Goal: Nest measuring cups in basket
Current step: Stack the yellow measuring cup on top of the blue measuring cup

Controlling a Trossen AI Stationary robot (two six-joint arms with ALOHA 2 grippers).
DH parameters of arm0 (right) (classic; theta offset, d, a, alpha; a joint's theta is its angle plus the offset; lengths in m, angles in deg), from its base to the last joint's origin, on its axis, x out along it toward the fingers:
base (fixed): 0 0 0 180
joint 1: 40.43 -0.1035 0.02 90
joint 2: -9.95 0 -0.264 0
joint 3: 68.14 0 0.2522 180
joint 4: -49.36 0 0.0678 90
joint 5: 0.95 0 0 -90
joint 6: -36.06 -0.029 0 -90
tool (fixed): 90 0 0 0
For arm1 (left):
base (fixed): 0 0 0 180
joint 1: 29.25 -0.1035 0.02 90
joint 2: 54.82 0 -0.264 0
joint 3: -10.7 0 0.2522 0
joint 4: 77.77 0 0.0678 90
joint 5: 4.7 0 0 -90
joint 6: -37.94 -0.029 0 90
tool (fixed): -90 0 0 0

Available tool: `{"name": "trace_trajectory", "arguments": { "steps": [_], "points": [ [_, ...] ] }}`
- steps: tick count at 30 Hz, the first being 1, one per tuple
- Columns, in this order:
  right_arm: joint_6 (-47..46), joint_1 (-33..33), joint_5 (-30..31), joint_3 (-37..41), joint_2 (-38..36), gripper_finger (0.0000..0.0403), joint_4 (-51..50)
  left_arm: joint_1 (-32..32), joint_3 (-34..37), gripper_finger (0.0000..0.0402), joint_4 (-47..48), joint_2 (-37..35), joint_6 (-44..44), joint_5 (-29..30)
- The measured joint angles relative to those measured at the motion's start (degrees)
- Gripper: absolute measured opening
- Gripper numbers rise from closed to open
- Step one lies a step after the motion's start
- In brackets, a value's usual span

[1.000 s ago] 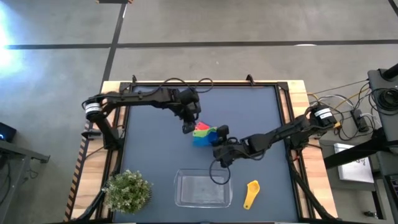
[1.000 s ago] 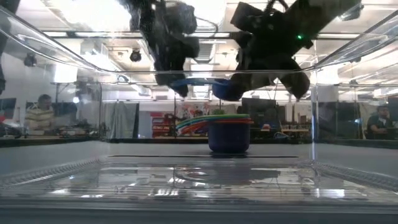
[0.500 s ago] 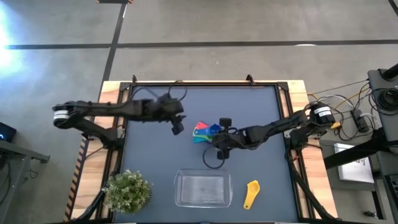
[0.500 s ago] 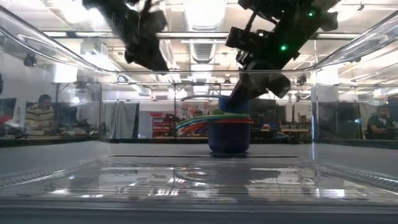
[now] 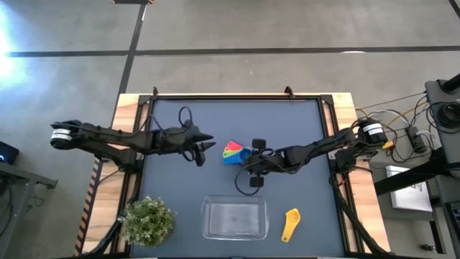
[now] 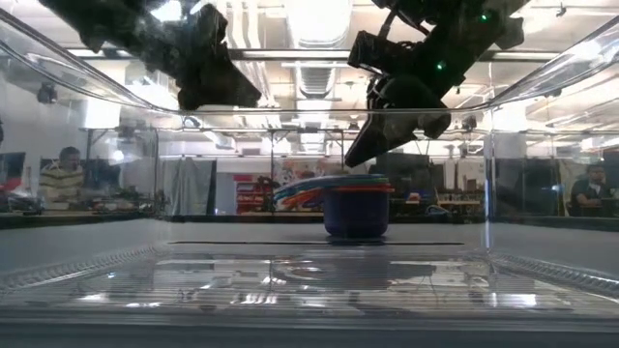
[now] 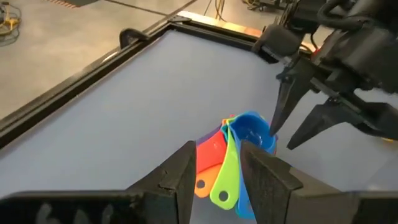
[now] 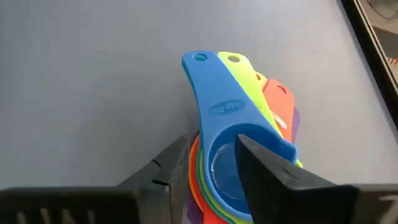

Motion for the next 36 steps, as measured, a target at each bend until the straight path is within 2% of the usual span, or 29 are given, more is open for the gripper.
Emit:
{"name": "trace_trajectory", "arguments": {
  "steps": [8,15,18,22,27,36],
  "points": [
    [-1.95,-0.26,2.58,0.48,-3.55,0.0144,-2.75,2.27,0.36,0.0107,-1.11,3.05,1.55,-0.02],
    [-2.78,-4.38,-4.47,8.7,-14.71,0.0126,6.97,7.05,0.36,0.0107,-8.54,5.54,-2.39,-0.12],
    [-4.35,-6.22,-7.23,13.07,-19.83,0.0118,7.53,7.92,0.36,0.0107,-10.01,5.96,-3.53,-0.14],
    [-10.27,-9.72,-9.61,18.83,-24.4,0.0108,6.81,7.99,0.38,0.0107,-9.37,5.99,-3.63,-0.12],
    [-19.67,-17.2,-10.67,22.78,-27.86,0.0096,4.18,8.12,0.56,0.0107,-9.44,5.99,-3.36,-0.12],
    [-36.22,-28.47,-13.98,25.36,-25.92,0.0079,-0.72,8.1,0.6,0.0107,-10.16,5.99,-2.8,-0.12]
  ]
}}
